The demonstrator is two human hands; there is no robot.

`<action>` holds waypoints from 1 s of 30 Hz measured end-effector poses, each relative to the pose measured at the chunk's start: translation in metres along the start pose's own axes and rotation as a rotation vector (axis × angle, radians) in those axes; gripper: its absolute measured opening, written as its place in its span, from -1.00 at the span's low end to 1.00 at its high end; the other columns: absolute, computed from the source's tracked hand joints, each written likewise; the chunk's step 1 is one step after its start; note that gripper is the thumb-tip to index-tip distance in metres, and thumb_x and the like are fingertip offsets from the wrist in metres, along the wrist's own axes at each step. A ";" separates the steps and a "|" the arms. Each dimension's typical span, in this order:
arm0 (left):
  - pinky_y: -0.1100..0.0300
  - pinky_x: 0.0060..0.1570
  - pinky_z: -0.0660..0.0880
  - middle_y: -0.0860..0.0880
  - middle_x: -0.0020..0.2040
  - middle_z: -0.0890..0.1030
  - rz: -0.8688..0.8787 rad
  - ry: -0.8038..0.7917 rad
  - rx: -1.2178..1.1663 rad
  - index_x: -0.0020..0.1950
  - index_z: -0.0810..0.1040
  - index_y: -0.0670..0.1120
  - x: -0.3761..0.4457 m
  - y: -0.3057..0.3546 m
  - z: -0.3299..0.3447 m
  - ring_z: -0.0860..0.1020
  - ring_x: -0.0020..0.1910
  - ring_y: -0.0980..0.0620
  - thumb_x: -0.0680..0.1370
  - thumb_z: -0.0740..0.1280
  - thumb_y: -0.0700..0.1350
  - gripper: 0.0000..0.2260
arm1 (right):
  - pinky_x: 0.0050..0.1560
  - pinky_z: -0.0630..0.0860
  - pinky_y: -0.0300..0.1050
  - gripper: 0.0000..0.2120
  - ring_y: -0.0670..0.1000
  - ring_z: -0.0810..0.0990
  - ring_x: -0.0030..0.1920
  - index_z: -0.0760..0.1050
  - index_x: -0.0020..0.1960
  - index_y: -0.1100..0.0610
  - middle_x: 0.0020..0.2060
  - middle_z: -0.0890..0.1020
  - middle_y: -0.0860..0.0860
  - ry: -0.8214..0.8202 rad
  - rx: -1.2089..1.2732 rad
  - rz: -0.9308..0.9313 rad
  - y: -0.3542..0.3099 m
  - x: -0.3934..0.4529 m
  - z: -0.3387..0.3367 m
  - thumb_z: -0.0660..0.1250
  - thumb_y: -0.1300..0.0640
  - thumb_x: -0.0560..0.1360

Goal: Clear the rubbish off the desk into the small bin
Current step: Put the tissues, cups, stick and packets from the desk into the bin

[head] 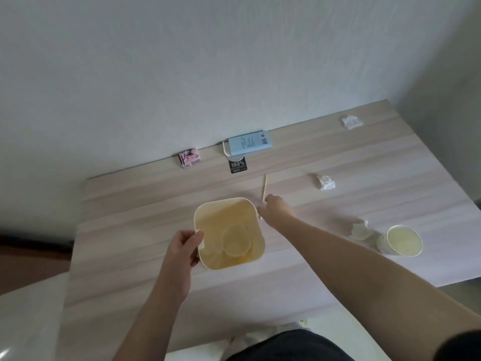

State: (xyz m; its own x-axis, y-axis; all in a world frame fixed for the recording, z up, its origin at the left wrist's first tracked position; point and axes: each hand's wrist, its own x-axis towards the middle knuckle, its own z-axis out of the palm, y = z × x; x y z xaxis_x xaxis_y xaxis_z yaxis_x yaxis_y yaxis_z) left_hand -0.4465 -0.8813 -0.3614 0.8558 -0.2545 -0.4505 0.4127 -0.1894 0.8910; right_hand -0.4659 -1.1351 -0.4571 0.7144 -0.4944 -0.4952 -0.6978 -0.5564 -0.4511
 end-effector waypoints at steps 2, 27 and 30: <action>0.14 -0.35 0.23 0.13 -0.48 0.39 0.013 0.017 0.001 -0.10 0.45 -0.14 0.002 -0.002 -0.009 0.30 -0.47 0.13 0.56 0.32 -0.16 -0.91 | 0.18 0.42 0.06 -0.58 0.19 0.45 0.22 0.37 0.28 0.23 0.20 0.47 0.16 0.032 -0.049 0.043 -0.008 0.007 0.008 0.22 0.01 0.52; 0.10 -0.28 0.31 0.08 -0.45 0.44 -0.024 -0.017 0.035 -0.05 0.48 -0.15 0.025 0.010 0.016 0.38 -0.38 0.06 0.57 0.33 -0.12 -0.89 | -0.31 0.48 -0.04 -0.90 0.09 0.53 -0.30 0.37 0.00 0.07 -0.25 0.61 0.01 0.184 -0.058 -0.270 0.032 -0.106 -0.106 0.18 0.04 0.60; 0.07 -0.26 0.29 0.00 -0.38 0.45 -0.030 -0.014 0.010 -0.06 0.48 -0.14 0.033 0.018 0.023 0.38 -0.31 -0.01 0.57 0.35 -0.13 -0.90 | -0.32 0.37 -0.11 -0.90 0.06 0.50 -0.30 0.42 0.02 0.08 -0.25 0.61 0.00 0.292 -0.107 -0.416 0.015 -0.140 -0.124 0.21 0.06 0.59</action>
State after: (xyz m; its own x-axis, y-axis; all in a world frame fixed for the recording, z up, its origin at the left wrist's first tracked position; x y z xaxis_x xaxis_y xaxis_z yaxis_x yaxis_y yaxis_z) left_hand -0.4183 -0.9151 -0.3616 0.8386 -0.2623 -0.4774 0.4347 -0.2061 0.8767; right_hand -0.5700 -1.1575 -0.3027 0.9258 -0.3740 -0.0548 -0.3529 -0.8033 -0.4797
